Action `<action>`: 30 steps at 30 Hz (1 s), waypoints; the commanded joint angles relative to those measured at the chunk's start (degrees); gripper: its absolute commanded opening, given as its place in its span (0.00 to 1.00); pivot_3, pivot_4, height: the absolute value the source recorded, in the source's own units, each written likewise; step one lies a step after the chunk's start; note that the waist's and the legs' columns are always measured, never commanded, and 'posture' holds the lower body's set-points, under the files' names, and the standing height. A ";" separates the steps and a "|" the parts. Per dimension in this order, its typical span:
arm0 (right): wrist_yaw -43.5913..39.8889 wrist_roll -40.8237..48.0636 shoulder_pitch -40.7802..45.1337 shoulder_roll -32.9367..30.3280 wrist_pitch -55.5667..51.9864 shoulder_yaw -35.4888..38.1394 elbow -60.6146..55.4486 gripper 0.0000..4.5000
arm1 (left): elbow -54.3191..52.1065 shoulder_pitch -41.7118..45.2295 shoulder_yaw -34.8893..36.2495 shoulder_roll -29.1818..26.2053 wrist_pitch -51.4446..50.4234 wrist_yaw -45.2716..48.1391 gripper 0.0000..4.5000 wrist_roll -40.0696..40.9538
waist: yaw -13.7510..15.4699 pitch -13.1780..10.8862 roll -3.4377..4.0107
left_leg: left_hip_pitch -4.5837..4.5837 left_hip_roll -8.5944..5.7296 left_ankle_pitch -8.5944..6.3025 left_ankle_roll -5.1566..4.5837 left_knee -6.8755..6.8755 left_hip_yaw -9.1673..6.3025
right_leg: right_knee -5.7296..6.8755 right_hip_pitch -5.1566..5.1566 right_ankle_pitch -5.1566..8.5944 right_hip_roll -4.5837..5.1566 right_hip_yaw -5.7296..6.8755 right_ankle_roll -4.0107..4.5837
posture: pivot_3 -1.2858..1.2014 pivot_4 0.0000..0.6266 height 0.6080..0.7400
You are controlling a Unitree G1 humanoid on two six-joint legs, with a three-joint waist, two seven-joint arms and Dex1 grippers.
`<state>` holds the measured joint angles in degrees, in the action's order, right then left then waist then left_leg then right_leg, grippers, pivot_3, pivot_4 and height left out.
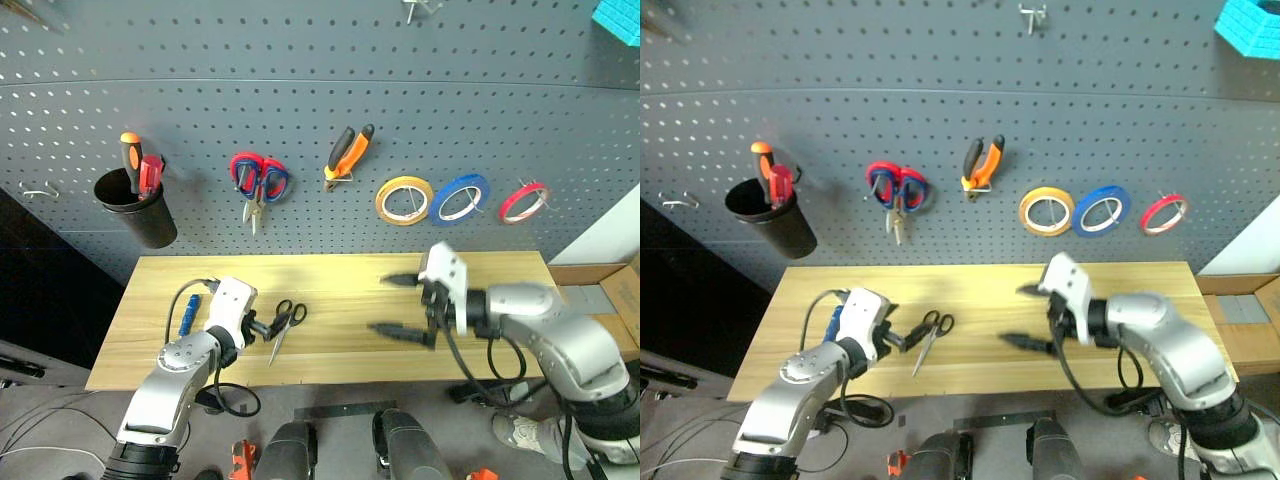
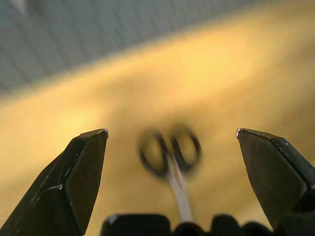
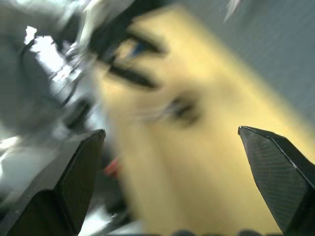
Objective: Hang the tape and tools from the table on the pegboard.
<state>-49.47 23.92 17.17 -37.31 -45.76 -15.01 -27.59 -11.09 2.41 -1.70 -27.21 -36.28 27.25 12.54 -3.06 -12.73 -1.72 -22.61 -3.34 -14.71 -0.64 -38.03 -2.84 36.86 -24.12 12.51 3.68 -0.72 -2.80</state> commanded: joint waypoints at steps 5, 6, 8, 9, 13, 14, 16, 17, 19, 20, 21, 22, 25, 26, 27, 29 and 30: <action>11.65 -11.06 0.32 8.06 5.29 -6.00 9.77 0.99 | -0.30 4.20 -6.49 0.19 -17.15 -4.93 1.00 -3.96 | 0.19 0.05 -0.08 | 0.01 -0.06 0.01 0.02 -0.07 -0.02 | 0.04 0.02 -0.11 0.02 0.00 0.15 | 0.48 0.30 1.00; 12.01 -11.62 0.21 8.67 5.79 -6.16 10.35 0.99 | 0.24 4.81 -7.09 0.73 -17.92 -5.47 1.00 -4.26 | 0.25 0.04 -0.07 | 0.00 -0.08 0.01 0.02 -0.07 -0.02 | 0.05 0.01 -0.16 0.03 -0.01 0.23 | 0.48 0.30 1.00; 11.34 -12.36 -0.28 8.88 6.85 -6.90 10.31 0.99 | 2.32 6.68 -8.47 2.62 -20.48 -7.47 1.00 -5.48 | 0.43 0.04 -0.07 | -0.04 -0.12 0.01 0.02 -0.06 -0.02 | 0.06 -0.04 -0.16 0.08 -0.01 0.23 | 0.48 0.30 1.00; 10.94 -12.39 -0.54 8.96 7.10 -7.00 10.08 0.99 | 3.05 7.39 -9.48 3.18 -21.05 -8.05 1.00 -6.16 | 0.68 0.04 -0.07 | -0.09 -0.12 0.00 0.03 -0.05 -0.04 | 0.04 -0.07 -0.16 0.08 0.00 0.23 | 0.48 0.30 1.00; 10.75 -12.42 -1.08 9.08 7.22 -6.39 9.66 0.99 | 6.28 9.49 -9.84 5.99 -21.50 -9.14 1.00 -6.64 | 1.13 0.05 -0.07 | -0.12 -0.11 0.00 0.04 -0.03 -0.07 | 0.03 -0.10 -0.16 0.10 0.02 0.24 | 0.48 0.31 1.00; 10.54 -12.23 -1.39 9.08 7.42 -6.18 9.45 0.99 | 7.90 10.16 -9.16 7.04 -21.63 -10.16 1.00 -6.92 | 1.16 0.05 -0.07 | -0.12 -0.11 0.00 0.04 -0.03 -0.07 | 0.02 -0.10 -0.16 0.11 0.00 0.24 | 0.48 0.31 1.00; 8.80 -10.28 -2.68 9.10 8.43 -5.21 7.86 0.99 | 12.30 11.90 -8.36 8.93 -20.12 -12.48 1.00 -8.03 | 1.23 0.05 -0.08 | -0.11 -0.12 0.00 0.04 -0.04 -0.08 | 0.03 -0.08 -0.16 0.14 0.02 0.24 | 0.47 0.31 1.00; 7.96 -9.69 -3.18 8.88 8.76 -5.10 6.96 0.99 | 14.08 12.72 -7.94 9.66 -20.31 -12.73 1.00 -7.92 | 1.23 0.05 -0.08 | -0.11 -0.12 0.00 0.04 -0.05 -0.08 | 0.02 -0.06 -0.16 0.15 0.03 0.23 | 0.47 0.31 1.00; 7.12 -9.57 -3.66 8.69 9.74 -5.23 6.03 0.99 | 17.11 14.22 -8.28 10.34 -19.69 -12.46 1.00 -8.14 | 1.22 0.06 -0.08 | -0.09 -0.12 0.00 0.04 -0.05 -0.09 | 0.02 -0.04 -0.16 0.15 0.05 0.23 | 0.47 0.31 1.00; 7.13 -9.68 -3.72 8.85 9.81 -5.22 5.94 0.99 | 18.60 14.98 -7.97 10.88 -19.74 -13.10 1.00 -8.35 | 1.15 0.07 -0.06 | -0.08 -0.12 0.00 0.04 -0.05 -0.08 | 0.02 -0.03 -0.16 0.15 0.08 0.22 | 0.47 0.31 1.00; 7.24 -9.85 -3.70 8.99 9.84 -5.19 5.93 0.99 | 19.99 15.66 -7.69 11.31 -19.82 -13.86 1.00 -8.66 | 1.09 0.07 -0.07 | -0.05 -0.12 0.00 0.04 -0.05 -0.06 | 0.02 -0.01 -0.16 0.15 0.07 0.22 | 0.47 0.31 1.00; 7.39 -9.92 -3.61 9.14 9.70 -5.15 5.91 0.99 | 21.09 16.15 -7.99 11.42 -19.28 -14.15 1.00 -9.15 | 1.10 0.08 -0.08 | -0.01 -0.12 0.00 0.04 -0.05 -0.05 | 0.02 0.03 -0.16 0.15 0.07 0.22 | 0.47 0.32 1.00; 7.64 -9.93 -3.48 9.41 9.57 -5.02 5.85 1.00 | 23.15 17.31 -8.88 11.92 -18.48 -13.97 0.92 -9.95 | 1.13 0.13 -0.01 | 0.03 -0.12 0.00 0.04 -0.05 -0.06 | 0.04 0.04 -0.16 0.15 0.08 0.22 | 0.47 0.32 1.00; 7.65 -9.93 -3.44 9.40 9.56 -4.96 5.85 1.00 | 23.11 17.42 -9.50 11.92 -18.81 -13.47 0.88 -10.07 | 1.17 0.17 0.00 | 0.03 -0.12 0.00 0.04 -0.05 -0.06 | 0.04 0.04 -0.16 0.15 0.07 0.22 | 0.47 0.32 1.00; 7.63 -9.91 -3.40 9.34 9.54 -4.85 5.84 1.00 | 22.97 17.40 -9.40 12.18 -19.78 -13.74 0.80 -10.16 | 1.17 0.19 0.01 | 0.02 -0.12 0.00 0.04 -0.05 -0.06 | 0.04 0.04 -0.16 0.15 0.07 0.22 | 0.47 0.32 1.00; 7.63 -9.95 -3.30 9.23 9.57 -4.63 5.89 1.00 | 22.65 17.14 -9.21 12.38 -20.95 -13.84 0.65 -10.21 | 1.16 0.25 0.02 | 0.03 -0.13 0.00 0.04 -0.05 -0.05 | 0.03 0.04 -0.16 0.15 0.07 0.22 | 0.47 0.32 1.00; 7.65 -10.02 -3.24 9.18 9.62 -4.54 5.99 1.00 | 22.63 16.93 -9.13 12.38 -21.45 -14.10 0.57 -10.39 | 1.16 0.29 0.03 | 0.03 -0.13 0.00 0.04 -0.05 -0.05 | 0.03 0.04 -0.16 0.16 0.06 0.22 | 0.47 0.31 1.00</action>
<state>-41.64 13.38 13.46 -28.12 -36.90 -21.07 -19.81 10.27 20.77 -9.99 -15.17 -55.65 13.18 2.82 -1.90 -12.45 -1.69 -22.58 -3.46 -14.70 -0.60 -38.08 -2.90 36.89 -24.07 12.36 3.83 -0.65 -2.58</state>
